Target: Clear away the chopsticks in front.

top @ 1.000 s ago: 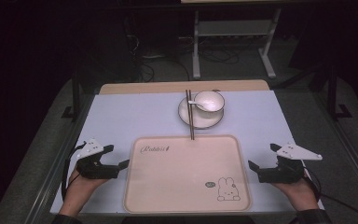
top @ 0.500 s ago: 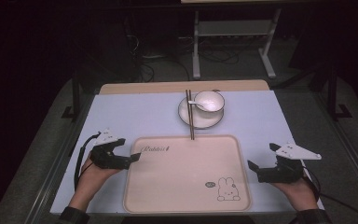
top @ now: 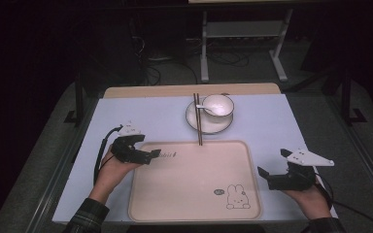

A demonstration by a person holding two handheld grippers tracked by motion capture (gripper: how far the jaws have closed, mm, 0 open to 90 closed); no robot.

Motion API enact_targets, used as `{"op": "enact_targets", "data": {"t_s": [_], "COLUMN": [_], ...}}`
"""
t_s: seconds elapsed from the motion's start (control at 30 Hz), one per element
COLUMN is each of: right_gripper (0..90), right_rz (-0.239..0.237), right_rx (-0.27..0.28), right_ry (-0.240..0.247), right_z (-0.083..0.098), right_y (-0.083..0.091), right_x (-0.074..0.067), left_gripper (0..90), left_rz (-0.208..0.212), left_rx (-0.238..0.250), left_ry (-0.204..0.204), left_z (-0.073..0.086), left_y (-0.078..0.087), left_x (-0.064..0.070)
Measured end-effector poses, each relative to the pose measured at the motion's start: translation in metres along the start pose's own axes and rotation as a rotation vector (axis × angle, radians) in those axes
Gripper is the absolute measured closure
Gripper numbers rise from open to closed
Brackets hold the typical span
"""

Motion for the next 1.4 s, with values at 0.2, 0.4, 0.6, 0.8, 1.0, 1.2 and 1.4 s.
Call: {"op": "enact_targets", "data": {"t_s": [0.2,0.4,0.6,0.8,1.0,1.2,1.4], "right_gripper": [0.0,0.0,0.0,0.0,0.0,0.0,0.0], "right_rz": [-0.001,-0.003,-0.002,-0.004,-0.006,-0.007,-0.009], "right_rx": [0.003,0.003,0.004,0.007,0.008,0.012,0.014], "right_ry": [-0.001,-0.003,-0.004,-0.006,-0.009,-0.012,-0.014], "right_z": [0.000,0.000,0.000,-0.001,-0.001,-0.001,-0.001], "right_y": [0.000,0.000,0.000,0.000,0.001,0.002,0.002], "right_x": [0.000,0.000,0.000,0.001,0.001,0.002,0.002], "left_gripper": [13.2,13.2,13.7,15.0,18.5,20.5,26.0], "left_rz": [0.019,0.036,0.047,0.040,0.028,-0.004,-0.037], "left_rx": [-0.013,-0.024,-0.041,-0.074,-0.099,-0.145,-0.178], "left_ry": [-0.003,-0.011,-0.019,0.009,0.038,0.053,0.052], "left_z": [-0.011,-0.026,-0.040,-0.050,-0.057,-0.059,-0.059], "left_y": [-0.020,-0.042,-0.064,-0.093,-0.119,-0.144,-0.167], "left_x": [0.006,0.013,0.019,0.022,0.022,0.019,0.015]}}
Point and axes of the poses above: each handheld gripper's, and its own axes: y roughly backward along the jaws, z roughly out of its underside, x roughly to its right, the point moved 9 cm from there along -y, roughly forward along the jaws, and after that the axes turned 13 degrees about x, right-handed, at the moved point
